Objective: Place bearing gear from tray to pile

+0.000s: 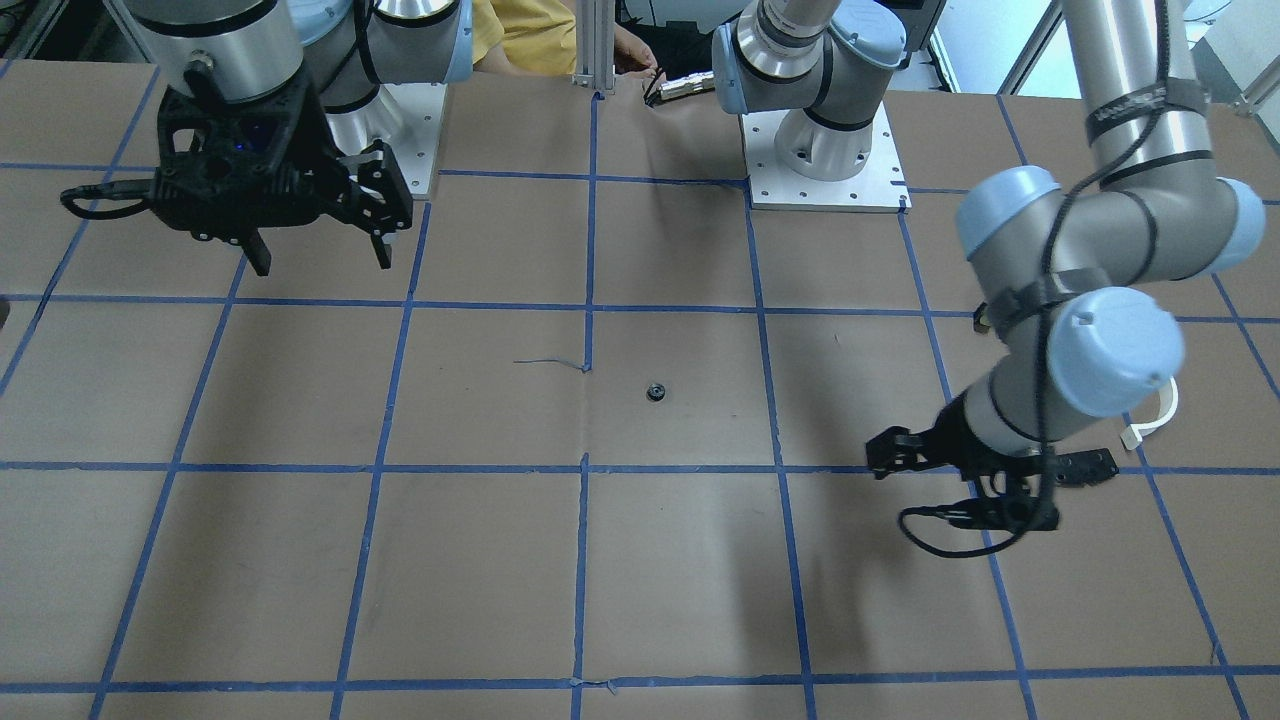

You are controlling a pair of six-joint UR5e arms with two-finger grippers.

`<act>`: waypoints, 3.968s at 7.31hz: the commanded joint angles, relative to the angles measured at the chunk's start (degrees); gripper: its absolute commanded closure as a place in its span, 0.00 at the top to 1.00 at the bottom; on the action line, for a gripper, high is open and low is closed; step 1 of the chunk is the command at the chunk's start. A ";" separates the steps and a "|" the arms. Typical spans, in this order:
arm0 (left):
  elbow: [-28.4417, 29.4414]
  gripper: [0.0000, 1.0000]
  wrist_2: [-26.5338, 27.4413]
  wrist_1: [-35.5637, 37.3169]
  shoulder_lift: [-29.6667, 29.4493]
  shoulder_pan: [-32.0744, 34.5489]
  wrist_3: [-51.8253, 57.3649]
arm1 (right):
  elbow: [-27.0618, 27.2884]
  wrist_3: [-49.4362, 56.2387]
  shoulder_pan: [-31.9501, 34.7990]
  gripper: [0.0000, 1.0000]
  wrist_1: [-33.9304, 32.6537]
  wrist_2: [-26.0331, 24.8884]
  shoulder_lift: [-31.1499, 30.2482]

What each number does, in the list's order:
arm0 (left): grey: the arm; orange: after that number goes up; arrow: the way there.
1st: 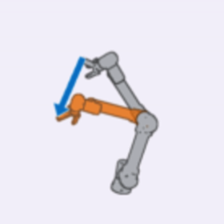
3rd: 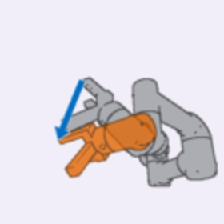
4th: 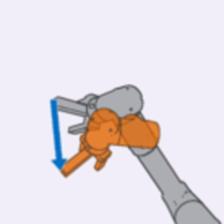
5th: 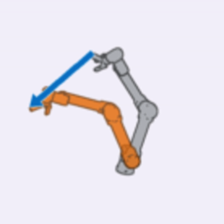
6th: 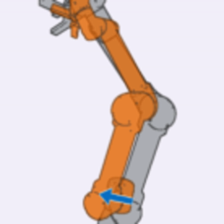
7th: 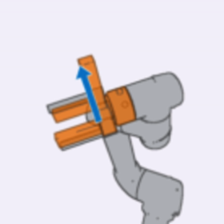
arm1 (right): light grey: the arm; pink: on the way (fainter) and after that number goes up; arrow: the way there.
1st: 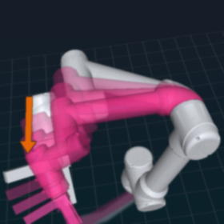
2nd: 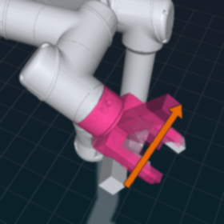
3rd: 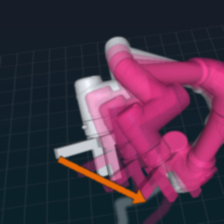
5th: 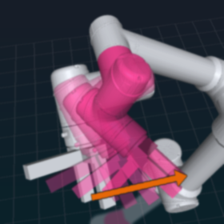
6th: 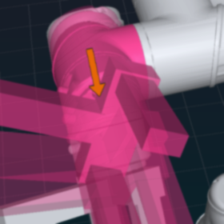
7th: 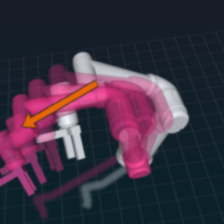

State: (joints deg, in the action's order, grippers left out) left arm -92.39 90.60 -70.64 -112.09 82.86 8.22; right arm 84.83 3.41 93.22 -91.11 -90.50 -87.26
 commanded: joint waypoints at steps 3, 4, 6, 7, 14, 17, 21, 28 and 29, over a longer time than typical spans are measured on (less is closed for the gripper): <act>-5.41 0.98 -5.87 4.16 -1.64 17.75 -19.17 | 6.47 0.99 -3.93 1.00 -0.81 -0.29 -0.63; -7.96 0.98 -5.79 4.89 -1.47 18.81 -20.16 | 7.79 -0.41 -4.19 1.00 -2.82 -0.12 -1.59; -9.82 0.98 -5.97 4.55 -2.17 20.05 -21.31 | 7.11 -0.07 -4.28 1.00 -6.44 -0.73 -1.86; -10.79 0.98 -6.14 4.54 -2.87 20.32 -21.31 | 7.10 0.28 -4.28 1.00 -6.53 -0.47 -1.77; -10.89 0.68 -6.05 4.19 -4.90 20.67 -21.40 | 7.89 -0.16 -4.10 1.00 -6.97 0.06 -1.95; -10.89 0.59 -5.70 4.10 -5.25 20.67 -21.31 | 7.98 -0.24 -4.01 1.00 -6.89 0.06 -1.86; -10.10 0.00 -5.62 4.28 -5.34 20.41 -20.79 | 7.98 -0.16 -4.01 1.00 -6.89 0.06 -1.77; -0.25 0.00 5.08 -7.15 -2.09 -3.71 3.66 | 7.98 -0.07 -4.01 1.00 -6.89 0.06 -1.77; -0.25 0.00 5.20 -7.23 -2.08 -8.98 9.13 | 7.98 0.02 -3.93 1.00 -6.89 -0.03 -1.77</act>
State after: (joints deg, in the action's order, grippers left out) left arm -92.71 94.48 -77.61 -114.29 80.43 10.03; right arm 92.81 3.35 89.23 -98.00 -90.48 -89.03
